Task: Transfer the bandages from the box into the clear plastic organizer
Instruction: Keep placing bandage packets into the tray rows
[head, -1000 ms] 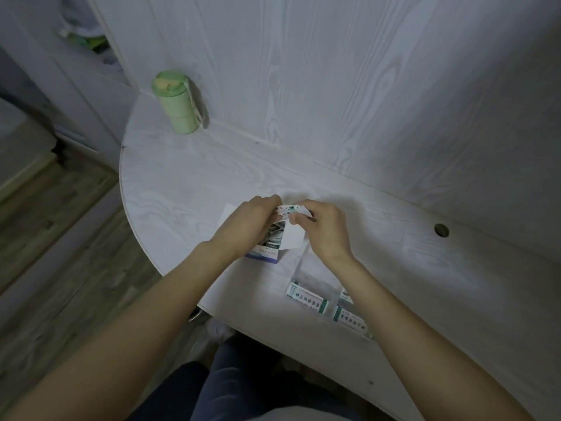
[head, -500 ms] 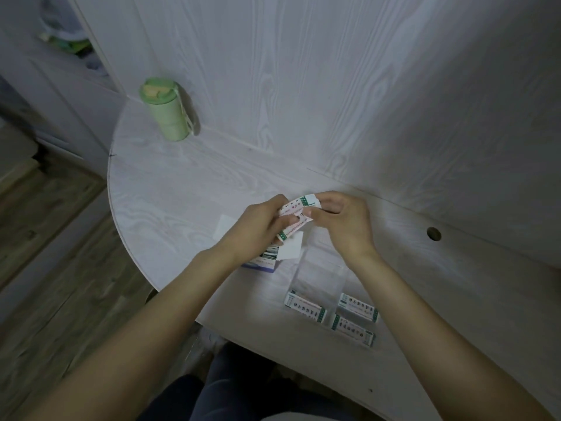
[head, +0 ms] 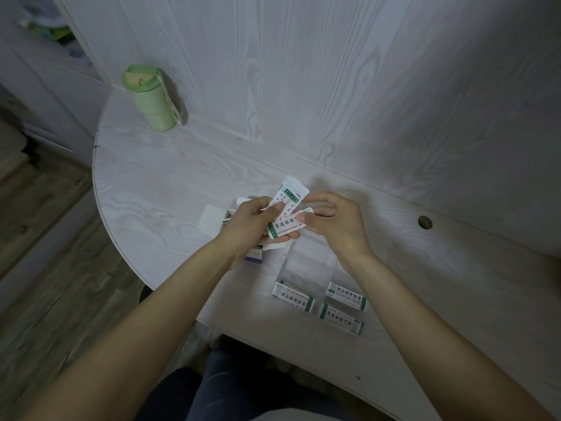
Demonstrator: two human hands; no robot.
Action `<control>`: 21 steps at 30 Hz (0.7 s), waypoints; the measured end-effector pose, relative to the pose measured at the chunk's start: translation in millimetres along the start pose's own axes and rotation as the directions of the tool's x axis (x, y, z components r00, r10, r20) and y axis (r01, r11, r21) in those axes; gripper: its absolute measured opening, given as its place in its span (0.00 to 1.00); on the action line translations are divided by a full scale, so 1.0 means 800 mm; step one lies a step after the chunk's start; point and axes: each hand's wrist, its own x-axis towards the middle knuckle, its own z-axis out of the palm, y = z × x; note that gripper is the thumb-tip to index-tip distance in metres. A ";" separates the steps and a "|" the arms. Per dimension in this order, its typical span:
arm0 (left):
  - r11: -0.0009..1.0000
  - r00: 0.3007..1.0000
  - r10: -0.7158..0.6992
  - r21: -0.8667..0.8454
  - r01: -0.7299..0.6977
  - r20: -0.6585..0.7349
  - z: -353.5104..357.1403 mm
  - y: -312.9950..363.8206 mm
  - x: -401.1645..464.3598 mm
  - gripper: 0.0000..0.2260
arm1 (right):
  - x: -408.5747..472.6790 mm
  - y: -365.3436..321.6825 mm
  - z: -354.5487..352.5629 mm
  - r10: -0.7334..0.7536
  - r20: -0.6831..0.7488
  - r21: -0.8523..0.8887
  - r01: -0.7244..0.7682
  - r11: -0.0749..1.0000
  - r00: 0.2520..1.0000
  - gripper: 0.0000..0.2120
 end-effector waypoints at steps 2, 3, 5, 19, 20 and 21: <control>1.000 1.000 -0.007 0.007 0.007 -0.027 0.007 -0.002 -0.001 0.09 | -0.001 0.002 -0.003 0.001 -0.006 0.010 -0.001 1.000 1.000 0.11; 1.000 0.998 -0.002 0.025 0.003 -0.058 0.009 -0.004 0.000 0.08 | -0.002 0.002 -0.004 0.004 -0.001 0.021 -0.004 1.000 1.000 0.11; 0.998 0.990 0.020 0.065 -0.011 -0.140 0.010 -0.009 0.001 0.07 | -0.005 0.003 -0.006 0.013 0.007 0.043 -0.013 0.999 1.000 0.11; 0.987 0.969 0.138 0.104 -0.119 -0.205 0.012 -0.035 0.000 0.06 | -0.022 0.085 -0.031 0.219 -0.115 -0.214 -0.240 0.947 0.969 0.06; 0.986 0.970 0.140 0.115 -0.119 -0.198 0.014 -0.036 0.001 0.06 | -0.025 0.091 -0.028 0.205 -0.106 -0.236 -0.225 0.945 0.973 0.06; 0.986 0.971 0.141 0.120 -0.119 -0.194 0.015 -0.036 0.001 0.05 | -0.026 0.096 -0.025 0.172 -0.103 -0.279 -0.195 0.940 0.980 0.07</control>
